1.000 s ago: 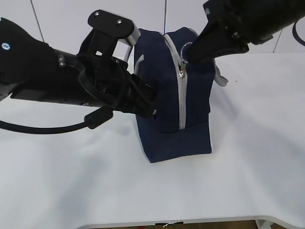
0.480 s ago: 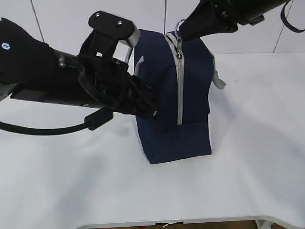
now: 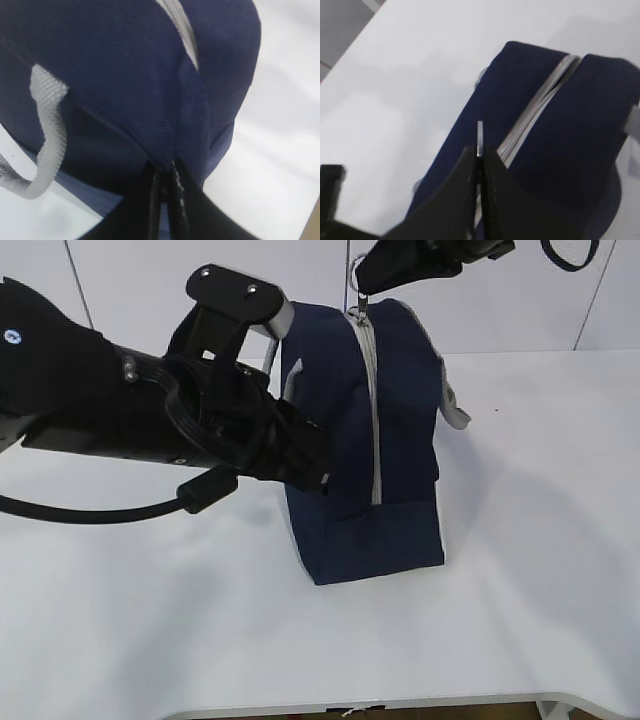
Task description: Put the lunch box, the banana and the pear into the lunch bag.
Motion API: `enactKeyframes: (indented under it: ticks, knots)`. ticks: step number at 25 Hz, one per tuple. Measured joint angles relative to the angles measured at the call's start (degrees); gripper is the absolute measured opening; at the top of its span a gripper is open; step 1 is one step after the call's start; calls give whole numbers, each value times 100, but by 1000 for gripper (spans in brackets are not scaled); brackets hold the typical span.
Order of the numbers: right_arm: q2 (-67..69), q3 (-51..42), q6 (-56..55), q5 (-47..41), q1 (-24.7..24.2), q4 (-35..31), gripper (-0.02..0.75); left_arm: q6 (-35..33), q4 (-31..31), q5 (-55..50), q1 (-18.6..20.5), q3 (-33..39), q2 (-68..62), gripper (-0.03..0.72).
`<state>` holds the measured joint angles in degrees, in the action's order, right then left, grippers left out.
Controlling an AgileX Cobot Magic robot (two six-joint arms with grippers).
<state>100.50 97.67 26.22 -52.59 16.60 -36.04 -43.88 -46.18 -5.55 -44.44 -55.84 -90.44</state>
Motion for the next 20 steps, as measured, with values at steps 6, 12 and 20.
enactKeyframes:
  ticks: [6,12,20]
  knots:
    - [530,622,0,0,0,268,18,0,0,-64,0,0,0,-15]
    - [1156,1316,-10,44,0,280,18,0,0,-214,0,0,0,-15]
    - [1999,2318,-216,82,0,619,18,0,0,-475,0,0,0,-15]
